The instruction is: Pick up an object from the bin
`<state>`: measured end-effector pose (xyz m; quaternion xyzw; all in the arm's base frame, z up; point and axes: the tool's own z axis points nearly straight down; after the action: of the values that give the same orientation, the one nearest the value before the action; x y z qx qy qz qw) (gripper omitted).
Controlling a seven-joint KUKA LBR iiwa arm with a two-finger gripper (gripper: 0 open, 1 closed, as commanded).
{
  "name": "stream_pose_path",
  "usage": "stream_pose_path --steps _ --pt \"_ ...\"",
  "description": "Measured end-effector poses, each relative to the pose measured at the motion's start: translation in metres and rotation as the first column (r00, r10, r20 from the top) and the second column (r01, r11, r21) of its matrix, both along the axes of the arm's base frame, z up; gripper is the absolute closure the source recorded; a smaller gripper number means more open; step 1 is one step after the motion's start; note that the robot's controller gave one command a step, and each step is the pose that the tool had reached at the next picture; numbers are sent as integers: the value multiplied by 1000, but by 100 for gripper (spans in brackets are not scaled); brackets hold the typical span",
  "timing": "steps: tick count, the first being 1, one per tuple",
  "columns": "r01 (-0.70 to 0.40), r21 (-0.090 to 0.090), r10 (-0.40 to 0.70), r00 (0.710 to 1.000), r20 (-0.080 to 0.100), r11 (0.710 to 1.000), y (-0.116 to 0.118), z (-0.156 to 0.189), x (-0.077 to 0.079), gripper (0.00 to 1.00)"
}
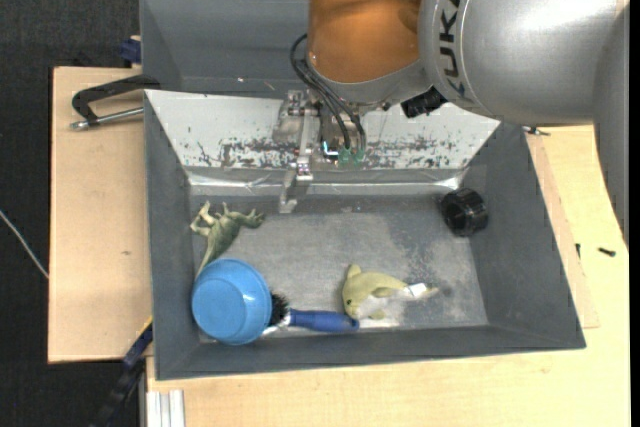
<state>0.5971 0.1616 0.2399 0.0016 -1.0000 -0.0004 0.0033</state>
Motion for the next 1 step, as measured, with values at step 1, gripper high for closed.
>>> stream_pose_path --steps 1 --pt "-321 0 321 947 14 947 43 -157 -18 0"
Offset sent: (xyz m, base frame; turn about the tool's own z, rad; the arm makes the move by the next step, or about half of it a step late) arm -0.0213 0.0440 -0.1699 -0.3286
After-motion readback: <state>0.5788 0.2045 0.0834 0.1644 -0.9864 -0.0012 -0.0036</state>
